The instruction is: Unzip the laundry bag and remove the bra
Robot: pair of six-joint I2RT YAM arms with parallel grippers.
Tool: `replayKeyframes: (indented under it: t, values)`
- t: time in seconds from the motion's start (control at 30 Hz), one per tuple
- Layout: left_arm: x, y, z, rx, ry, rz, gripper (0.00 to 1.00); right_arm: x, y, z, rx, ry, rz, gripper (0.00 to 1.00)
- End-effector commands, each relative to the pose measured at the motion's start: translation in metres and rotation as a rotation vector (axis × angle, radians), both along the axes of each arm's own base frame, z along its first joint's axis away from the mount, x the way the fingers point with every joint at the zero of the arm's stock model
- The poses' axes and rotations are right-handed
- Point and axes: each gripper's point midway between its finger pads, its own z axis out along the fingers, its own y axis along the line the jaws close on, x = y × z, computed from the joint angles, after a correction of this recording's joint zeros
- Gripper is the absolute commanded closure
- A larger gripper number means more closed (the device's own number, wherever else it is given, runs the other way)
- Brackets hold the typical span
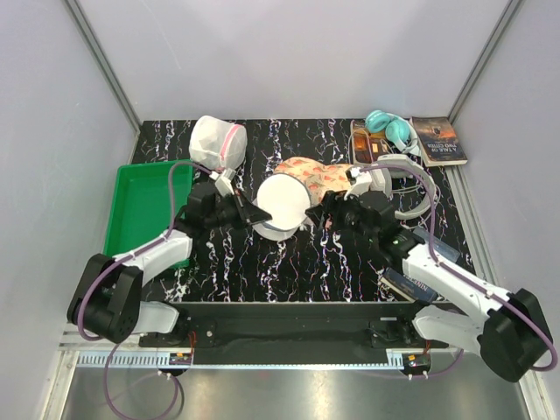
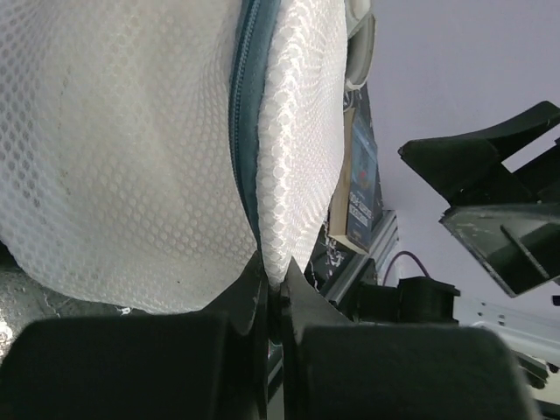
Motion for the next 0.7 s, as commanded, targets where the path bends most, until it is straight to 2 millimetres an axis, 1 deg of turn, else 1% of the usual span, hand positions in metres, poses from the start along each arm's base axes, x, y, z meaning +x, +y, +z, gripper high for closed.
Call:
replayKeyframes:
  t: [0.0,0.03,0.13,0.17,0.2,0.3,0.5,0.57,0.67]
  values:
    - [-0.004,0.005,0.038,-0.075,-0.017,-0.079,1.00,-0.025,0.011,-0.012,-0.114,-0.095,0.228,0.23]
    - [-0.004,0.005,0.042,-0.084,-0.008,-0.091,1.00,-0.028,0.014,-0.015,-0.117,-0.097,0.252,0.26]
    - [-0.004,0.007,0.044,-0.100,0.024,-0.110,1.00,-0.036,0.027,-0.025,-0.139,-0.103,0.326,0.33]
    - [-0.004,0.007,0.043,-0.105,0.038,-0.115,1.00,-0.036,0.031,-0.027,-0.149,-0.109,0.334,0.34]
    - [-0.003,0.008,0.042,-0.113,0.047,-0.116,1.00,-0.037,0.035,-0.032,-0.159,-0.105,0.350,0.35]
    - [-0.005,0.008,0.042,-0.136,0.069,-0.136,1.00,-0.034,0.040,-0.036,-0.179,-0.120,0.360,0.40]
    - [-0.010,0.006,0.040,-0.145,0.095,-0.175,1.00,-0.026,0.045,-0.040,-0.217,-0.158,0.358,0.47]
    - [-0.011,0.007,0.037,-0.135,0.104,-0.180,1.00,-0.026,0.045,-0.040,-0.224,-0.169,0.361,0.49]
    - [-0.012,0.007,0.038,-0.133,0.103,-0.191,1.00,-0.025,0.045,-0.041,-0.235,-0.180,0.365,0.52]
